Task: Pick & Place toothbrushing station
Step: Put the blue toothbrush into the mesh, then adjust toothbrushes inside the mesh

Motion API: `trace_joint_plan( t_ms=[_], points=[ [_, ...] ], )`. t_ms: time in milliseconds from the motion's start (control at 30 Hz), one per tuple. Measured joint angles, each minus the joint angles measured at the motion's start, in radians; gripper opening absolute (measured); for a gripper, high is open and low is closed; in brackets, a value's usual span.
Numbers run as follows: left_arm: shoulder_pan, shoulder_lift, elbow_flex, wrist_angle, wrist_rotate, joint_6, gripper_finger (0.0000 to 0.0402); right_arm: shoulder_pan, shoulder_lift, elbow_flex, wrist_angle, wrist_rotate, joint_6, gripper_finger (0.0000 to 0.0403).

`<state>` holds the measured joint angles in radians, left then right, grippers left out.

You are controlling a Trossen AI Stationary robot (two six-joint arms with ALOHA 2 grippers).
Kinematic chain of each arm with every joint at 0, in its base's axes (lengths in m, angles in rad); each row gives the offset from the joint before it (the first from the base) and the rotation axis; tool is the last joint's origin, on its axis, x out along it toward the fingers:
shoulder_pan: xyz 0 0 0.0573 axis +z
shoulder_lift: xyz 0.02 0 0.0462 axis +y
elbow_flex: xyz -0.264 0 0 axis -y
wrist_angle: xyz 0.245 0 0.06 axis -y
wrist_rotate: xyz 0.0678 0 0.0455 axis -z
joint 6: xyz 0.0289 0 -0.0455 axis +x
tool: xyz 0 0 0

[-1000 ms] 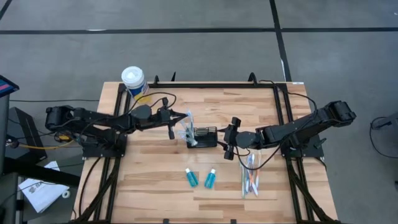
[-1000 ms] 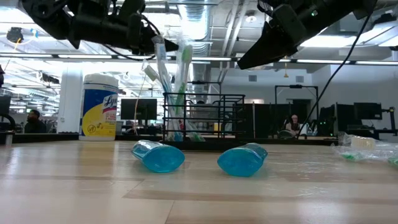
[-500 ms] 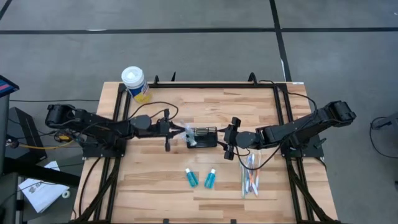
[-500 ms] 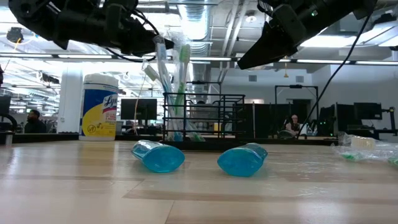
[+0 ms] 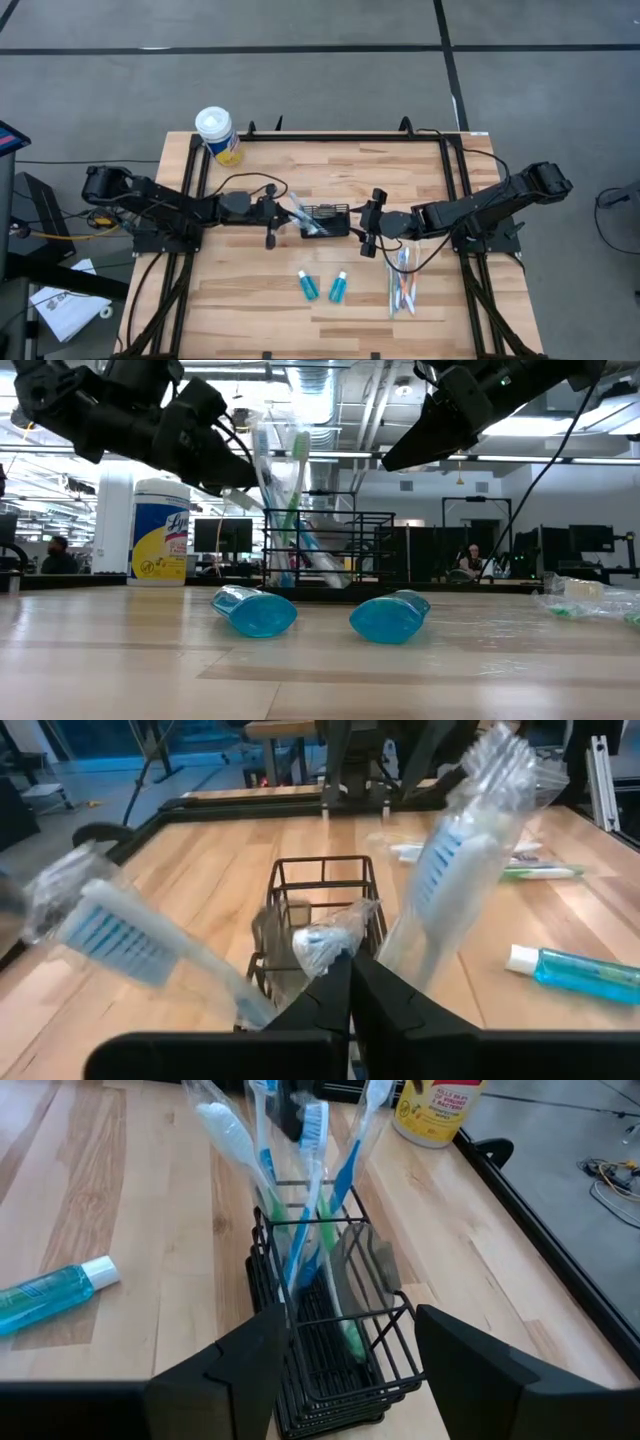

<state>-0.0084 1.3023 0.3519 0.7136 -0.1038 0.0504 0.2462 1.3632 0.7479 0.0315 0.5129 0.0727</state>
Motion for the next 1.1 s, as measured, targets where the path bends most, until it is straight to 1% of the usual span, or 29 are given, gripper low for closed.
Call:
trace_joint_plan(
  t_ms=[133, 300, 433, 533, 667, 833, 933, 1100],
  points=[
    [0.013, -0.106, 0.002, 0.027, -0.011, 0.019, 0.0026, 0.000, 0.000, 0.000, 0.000, 0.000, 0.000, 0.0214],
    [0.016, -0.239, -0.001, 0.006, -0.009, 0.025, 0.0088, 0.000, 0.000, 0.000, -0.001, 0.000, 0.000, 0.0214],
    [0.015, -0.286, -0.001, -0.070, -0.002, 0.026, 0.0138, 0.000, 0.000, 0.000, -0.002, 0.000, 0.000, 0.0214],
    [0.015, -0.288, -0.001, -0.088, -0.002, 0.026, 0.0162, 0.000, 0.000, 0.000, -0.001, -0.001, 0.000, 0.0214],
    [0.015, -0.288, -0.001, -0.086, -0.003, 0.027, 0.0175, 0.000, 0.000, 0.000, -0.002, -0.001, 0.000, 0.0214],
    [0.015, -0.302, 0.001, -0.082, -0.002, 0.026, 0.0176, 0.000, 0.000, 0.000, 0.003, -0.004, 0.000, 0.0214],
    [0.015, -0.323, 0.001, -0.087, 0.007, 0.026, 0.0176, 0.000, 0.000, 0.000, 0.019, -0.032, -0.001, 0.0214],
    [0.015, -0.366, 0.001, -0.148, 0.007, 0.044, 0.0176, -0.007, 0.000, 0.000, 0.080, -0.046, -0.028, 0.0214]
  ],
)
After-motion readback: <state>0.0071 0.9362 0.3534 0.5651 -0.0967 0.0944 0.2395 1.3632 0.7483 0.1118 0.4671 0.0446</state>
